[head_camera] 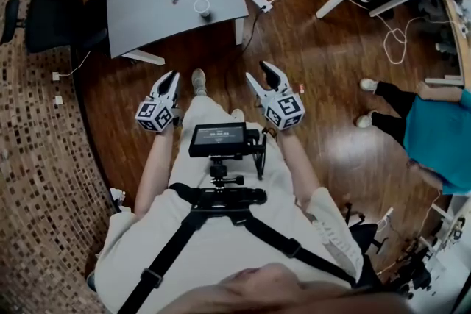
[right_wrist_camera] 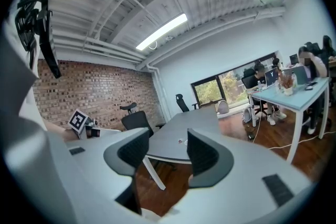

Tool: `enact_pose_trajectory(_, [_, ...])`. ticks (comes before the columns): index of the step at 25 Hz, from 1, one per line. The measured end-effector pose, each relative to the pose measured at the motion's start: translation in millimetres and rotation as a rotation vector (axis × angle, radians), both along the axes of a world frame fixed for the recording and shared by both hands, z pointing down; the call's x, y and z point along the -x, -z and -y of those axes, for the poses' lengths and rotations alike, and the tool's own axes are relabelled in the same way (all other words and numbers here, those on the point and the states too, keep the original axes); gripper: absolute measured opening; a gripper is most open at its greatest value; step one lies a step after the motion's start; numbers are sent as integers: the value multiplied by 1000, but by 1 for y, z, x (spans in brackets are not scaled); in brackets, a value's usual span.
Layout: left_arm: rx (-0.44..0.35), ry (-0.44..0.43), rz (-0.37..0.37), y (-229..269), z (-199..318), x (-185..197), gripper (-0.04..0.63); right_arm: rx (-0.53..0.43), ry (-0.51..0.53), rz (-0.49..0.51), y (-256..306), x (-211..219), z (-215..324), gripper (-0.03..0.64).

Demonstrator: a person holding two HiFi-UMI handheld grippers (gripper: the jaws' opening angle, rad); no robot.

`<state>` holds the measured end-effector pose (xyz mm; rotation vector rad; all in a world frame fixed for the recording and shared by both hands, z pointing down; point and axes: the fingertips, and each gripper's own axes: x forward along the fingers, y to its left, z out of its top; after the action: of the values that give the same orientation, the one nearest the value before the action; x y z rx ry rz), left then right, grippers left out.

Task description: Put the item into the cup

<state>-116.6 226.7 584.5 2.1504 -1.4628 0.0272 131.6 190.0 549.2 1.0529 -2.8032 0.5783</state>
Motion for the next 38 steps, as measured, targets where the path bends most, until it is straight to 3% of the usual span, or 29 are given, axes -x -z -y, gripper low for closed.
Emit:
enact_pose_trajectory(16, [51,-115,59,-24,149,65,78,40,-54,-37,-7,73,112,239])
enact_pose_trajectory(25, [170,-178,135,-76,219,112,111,63,-103,-72,-15,118,169,239])
enact_pose_trajectory(38, [254,-320,258,-149,304,144,133,109,-190,-108,-45,159,228,239])
